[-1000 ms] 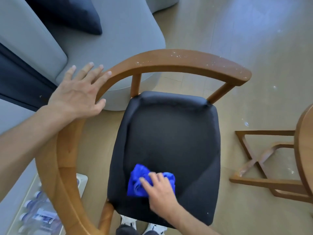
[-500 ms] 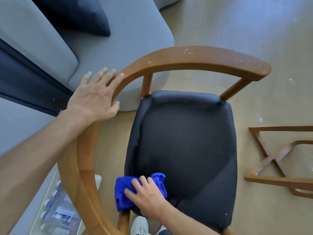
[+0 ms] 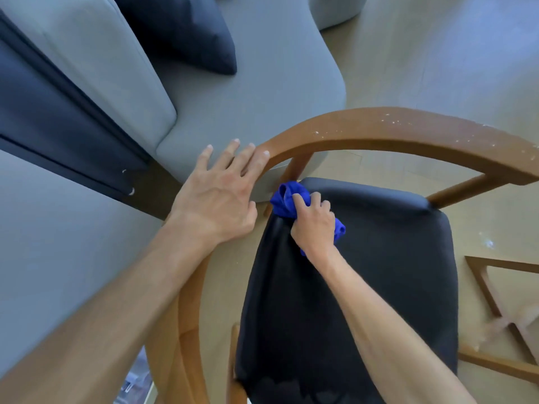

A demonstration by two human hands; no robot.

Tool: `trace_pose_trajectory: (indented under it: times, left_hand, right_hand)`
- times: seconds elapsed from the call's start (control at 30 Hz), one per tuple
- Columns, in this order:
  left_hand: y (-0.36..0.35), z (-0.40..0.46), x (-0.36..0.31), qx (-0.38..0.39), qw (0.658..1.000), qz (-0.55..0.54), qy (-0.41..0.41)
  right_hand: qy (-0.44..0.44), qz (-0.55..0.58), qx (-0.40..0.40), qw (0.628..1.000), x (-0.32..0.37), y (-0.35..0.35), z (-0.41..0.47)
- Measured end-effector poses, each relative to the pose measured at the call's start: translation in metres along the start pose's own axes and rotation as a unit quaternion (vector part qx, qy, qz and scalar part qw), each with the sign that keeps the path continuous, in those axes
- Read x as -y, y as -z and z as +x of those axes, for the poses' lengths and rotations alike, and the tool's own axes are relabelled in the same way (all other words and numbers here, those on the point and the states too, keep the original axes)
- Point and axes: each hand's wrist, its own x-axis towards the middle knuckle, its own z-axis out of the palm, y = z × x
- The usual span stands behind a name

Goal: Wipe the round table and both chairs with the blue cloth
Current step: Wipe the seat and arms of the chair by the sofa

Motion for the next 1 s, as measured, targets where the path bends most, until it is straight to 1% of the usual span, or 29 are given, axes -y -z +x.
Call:
trace_pose_trajectory:
  times: [0.03, 0.07, 0.1, 0.13, 0.2, 0.23, 0.27, 0.3, 0.33, 0.37, 0.43, 0.5, 0.53, 0.57, 0.6, 0.63, 0.7, 0.73, 0.77, 0.8, 0.83, 0.9, 1.0]
  left_hand:
    - [0.000, 0.000, -0.001, 0.000, 1.000, -0.004, 0.000]
    - [0.000, -0.001, -0.001, 0.001, 1.000, -0.005, 0.003]
    - [0.001, -0.001, -0.001, 0.005, 1.000, -0.006, 0.006]
    - [0.001, -0.001, -0.001, 0.011, 1.000, -0.004, 0.006]
    - [0.002, -0.001, -0.001, 0.016, 1.000, 0.004, 0.000]
    - [0.002, -0.002, -0.001, 0.016, 1.000, 0.005, -0.002]
    - [0.003, -0.002, -0.001, 0.017, 1.000, 0.006, -0.002]
    - [0.003, -0.003, 0.000, 0.018, 1.000, 0.008, -0.001]
    - [0.003, -0.003, 0.000, 0.019, 1.000, 0.013, 0.001]
    - [0.002, -0.004, 0.001, 0.019, 1.000, 0.018, 0.001]
    - [0.001, -0.004, 0.001, 0.013, 1.000, 0.023, 0.001]
    - [0.001, -0.004, 0.001, 0.008, 1.000, 0.026, 0.002]
    - [0.002, -0.004, 0.001, 0.008, 1.000, 0.029, 0.002]
    - [0.002, -0.004, 0.000, 0.009, 0.999, 0.031, 0.003]
    - [0.002, -0.004, 0.000, 0.010, 0.999, 0.032, 0.004]
    - [0.002, -0.004, 0.001, 0.010, 0.999, 0.034, 0.004]
    - [0.003, -0.004, 0.001, 0.012, 0.999, 0.039, -0.001]
    - [0.004, -0.005, 0.001, 0.009, 0.999, 0.039, -0.002]
    - [0.004, -0.004, 0.002, 0.005, 0.999, 0.038, -0.003]
    - [0.004, -0.004, 0.001, 0.002, 0.999, 0.037, -0.007]
    - [0.003, -0.004, 0.001, -0.001, 0.999, 0.037, -0.012]
    - [0.002, -0.004, 0.001, -0.008, 0.999, 0.036, -0.016]
    - [0.001, -0.003, 0.002, -0.015, 0.999, 0.041, -0.020]
  right_hand:
    - [0.039, 0.017, 0.005, 0.999, 0.009, -0.002, -0.029]
    - [0.099, 0.033, 0.024, 0.994, 0.016, -0.003, -0.064]
    - [0.169, 0.044, 0.062, 0.983, 0.022, -0.004, -0.102]
    - [0.240, 0.046, 0.104, 0.964, 0.026, -0.004, -0.137]
    - [0.359, 0.041, 0.193, 0.912, 0.022, 0.000, -0.188]
    - [0.402, 0.028, 0.231, 0.886, 0.017, 0.001, -0.200]
    - [0.438, 0.009, 0.248, 0.864, 0.010, 0.002, -0.202]
    - [0.462, -0.009, 0.247, 0.852, 0.002, 0.005, -0.193]
    - [0.469, -0.021, 0.225, 0.854, -0.007, 0.008, -0.176]
    - [0.456, -0.021, 0.191, 0.869, -0.017, 0.011, -0.152]
    - [0.367, 0.003, 0.119, 0.922, -0.042, 0.020, -0.093]
    - [0.227, 0.009, 0.059, 0.972, -0.077, 0.027, -0.035]
    - [0.135, -0.007, 0.052, 0.989, -0.098, 0.030, -0.013]
    - [0.039, -0.011, 0.058, 0.997, -0.121, 0.032, 0.001]
    - [-0.060, 0.007, 0.055, 0.997, -0.145, 0.032, 0.007]
    - [-0.160, 0.035, 0.040, 0.986, -0.166, 0.032, 0.007]
    - [-0.340, 0.099, 0.014, 0.935, -0.194, 0.034, 0.000]
    - [-0.399, 0.124, 0.008, 0.908, -0.197, 0.034, 0.000]
    - [-0.437, 0.140, 0.008, 0.888, -0.193, 0.032, 0.006]
    - [-0.454, 0.151, 0.010, 0.878, -0.186, 0.031, 0.014]
    - [-0.451, 0.156, 0.013, 0.879, -0.175, 0.030, 0.023]
    - [-0.401, 0.139, 0.030, 0.905, -0.143, 0.028, 0.042]
    - [-0.267, 0.101, 0.085, 0.955, -0.073, 0.020, 0.057]
